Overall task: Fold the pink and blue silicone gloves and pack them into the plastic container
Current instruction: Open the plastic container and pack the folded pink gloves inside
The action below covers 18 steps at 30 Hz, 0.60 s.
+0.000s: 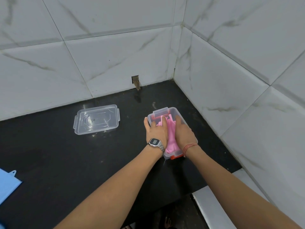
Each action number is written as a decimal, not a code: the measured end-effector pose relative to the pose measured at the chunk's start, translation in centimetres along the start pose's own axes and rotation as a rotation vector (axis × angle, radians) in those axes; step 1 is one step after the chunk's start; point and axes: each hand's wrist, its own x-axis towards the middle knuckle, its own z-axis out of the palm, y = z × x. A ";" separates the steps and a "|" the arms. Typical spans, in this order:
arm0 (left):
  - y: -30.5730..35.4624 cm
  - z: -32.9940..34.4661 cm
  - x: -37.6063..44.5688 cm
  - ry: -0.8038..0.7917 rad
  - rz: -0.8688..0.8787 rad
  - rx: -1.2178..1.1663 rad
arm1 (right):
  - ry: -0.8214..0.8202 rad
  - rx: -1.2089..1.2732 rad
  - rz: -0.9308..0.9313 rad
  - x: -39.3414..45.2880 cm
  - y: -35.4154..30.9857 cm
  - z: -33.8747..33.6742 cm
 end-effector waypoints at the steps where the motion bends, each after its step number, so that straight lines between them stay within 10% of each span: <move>1: 0.2 -0.2 0.0 0.004 0.002 0.021 | 0.001 -0.020 -0.035 -0.1 -0.1 -0.2; 7: 0.7 -0.5 -0.1 0.044 0.128 0.229 | 0.189 -0.485 -0.351 -0.6 0.1 -0.5; 18: 0.5 -0.3 0.3 -0.274 0.169 0.242 | -0.407 -0.737 -0.529 1.1 0.2 -3.7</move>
